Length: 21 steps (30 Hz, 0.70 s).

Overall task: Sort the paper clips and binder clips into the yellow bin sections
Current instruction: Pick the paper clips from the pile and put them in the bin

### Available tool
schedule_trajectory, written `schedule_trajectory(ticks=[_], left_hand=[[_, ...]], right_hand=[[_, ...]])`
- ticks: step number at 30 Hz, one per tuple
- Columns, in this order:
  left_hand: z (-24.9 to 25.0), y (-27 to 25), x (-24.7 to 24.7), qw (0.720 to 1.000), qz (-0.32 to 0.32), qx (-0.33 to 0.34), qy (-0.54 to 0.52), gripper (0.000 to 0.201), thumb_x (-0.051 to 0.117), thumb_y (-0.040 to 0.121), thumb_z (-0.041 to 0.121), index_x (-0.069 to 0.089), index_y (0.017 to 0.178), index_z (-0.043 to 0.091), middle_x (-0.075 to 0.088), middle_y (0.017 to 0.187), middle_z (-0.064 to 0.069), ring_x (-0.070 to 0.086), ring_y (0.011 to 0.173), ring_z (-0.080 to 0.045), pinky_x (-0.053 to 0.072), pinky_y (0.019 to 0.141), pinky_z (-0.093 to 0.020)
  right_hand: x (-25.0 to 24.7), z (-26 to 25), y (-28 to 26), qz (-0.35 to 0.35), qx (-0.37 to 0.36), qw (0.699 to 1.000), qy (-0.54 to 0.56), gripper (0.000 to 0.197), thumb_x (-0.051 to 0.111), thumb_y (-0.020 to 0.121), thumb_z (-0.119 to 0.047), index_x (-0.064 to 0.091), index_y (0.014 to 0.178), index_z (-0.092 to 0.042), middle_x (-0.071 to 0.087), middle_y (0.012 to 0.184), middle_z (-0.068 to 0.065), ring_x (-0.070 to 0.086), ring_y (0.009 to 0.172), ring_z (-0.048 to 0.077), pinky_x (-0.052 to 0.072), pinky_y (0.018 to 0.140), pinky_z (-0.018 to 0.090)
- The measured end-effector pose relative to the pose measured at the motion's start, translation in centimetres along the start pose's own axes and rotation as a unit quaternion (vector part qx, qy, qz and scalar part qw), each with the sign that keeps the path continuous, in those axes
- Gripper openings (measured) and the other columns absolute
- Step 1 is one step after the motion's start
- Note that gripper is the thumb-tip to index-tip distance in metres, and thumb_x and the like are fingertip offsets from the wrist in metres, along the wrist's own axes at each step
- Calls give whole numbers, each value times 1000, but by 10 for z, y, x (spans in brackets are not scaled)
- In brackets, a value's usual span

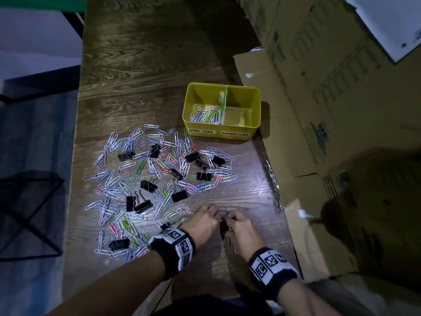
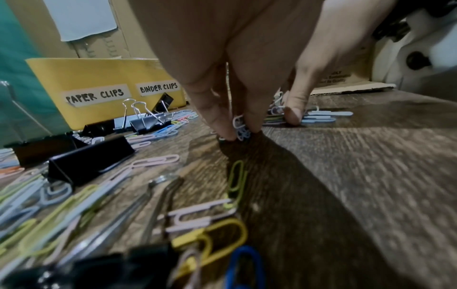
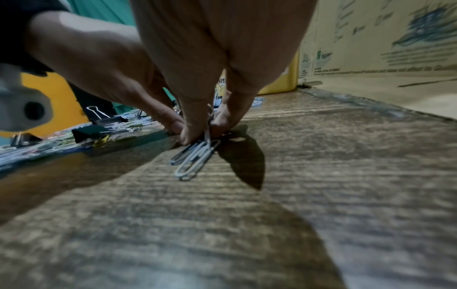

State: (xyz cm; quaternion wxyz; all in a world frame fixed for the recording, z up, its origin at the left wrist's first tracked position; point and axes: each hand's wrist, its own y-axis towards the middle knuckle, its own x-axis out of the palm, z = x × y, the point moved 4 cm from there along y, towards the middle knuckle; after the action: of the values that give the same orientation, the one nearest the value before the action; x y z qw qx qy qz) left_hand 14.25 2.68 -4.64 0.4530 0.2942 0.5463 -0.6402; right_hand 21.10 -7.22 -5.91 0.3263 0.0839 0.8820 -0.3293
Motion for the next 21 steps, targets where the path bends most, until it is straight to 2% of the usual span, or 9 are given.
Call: schedule_trajectory(ticks=[1,3,7,9,11,12,14,18,21], left_hand=[[-1,-2,-2,1000,6,-3,11,39,30,65,23,68,63,19,64,68,6,62,62,-10,45,53,-15],[-3,-2,1,998,32,14,55,39,31,67,24,69,65,18,66,69,4,62,62,-10,47,55,-17],[-16,-5,6,999,21,-2,35,26,43,69,15,68,78,14,65,75,-1,63,67,-17,50,53,-20],[-16,-7,5,1000,15,-11,8,25,52,75,6,64,97,3,64,91,-12,63,82,-27,53,64,-29],[-16,-8,6,1000,-15,-26,0,32,45,87,3,52,118,-3,57,112,-19,55,102,-33,50,83,-39],[-15,-8,5,999,-16,-33,-4,33,41,90,3,49,121,-3,55,117,-19,53,106,-33,48,87,-40],[-17,-5,4,998,-21,-59,-31,32,39,91,3,51,120,-2,57,117,-19,55,104,-32,47,87,-39],[-34,-1,3,976,-20,-148,-157,31,54,87,15,62,117,12,65,112,-14,60,103,-27,47,88,-32],[-43,-2,-5,955,22,-168,-243,28,64,84,22,67,111,17,68,105,-4,63,95,-21,41,78,-19]], right_hand=[[-1,0,0,-3,-2,1000,9,24,49,91,-3,59,112,4,54,115,23,50,100,30,40,79,21],[-4,-1,3,8,-9,1000,26,23,53,89,0,64,108,4,58,111,24,53,102,34,39,82,27],[-12,-3,9,38,-9,999,16,24,61,85,-9,71,107,-14,69,104,7,63,98,22,42,86,21],[-16,-3,12,51,8,998,23,24,60,87,-12,72,108,-17,72,101,7,65,94,21,44,85,21],[-21,-5,15,63,13,998,27,23,60,88,-11,71,109,-15,73,101,10,66,92,22,47,86,22],[-24,-6,17,70,19,997,39,23,61,88,-11,71,108,-14,73,100,11,67,89,21,48,85,22],[-27,-5,19,84,41,993,79,21,65,86,-11,72,106,-13,74,96,10,67,79,16,51,78,21],[-26,4,25,97,102,974,179,19,76,77,-13,75,96,-16,75,85,4,70,74,15,58,74,31],[-25,10,28,97,120,960,235,19,79,74,-13,76,93,-13,74,82,2,67,70,10,55,68,20]])
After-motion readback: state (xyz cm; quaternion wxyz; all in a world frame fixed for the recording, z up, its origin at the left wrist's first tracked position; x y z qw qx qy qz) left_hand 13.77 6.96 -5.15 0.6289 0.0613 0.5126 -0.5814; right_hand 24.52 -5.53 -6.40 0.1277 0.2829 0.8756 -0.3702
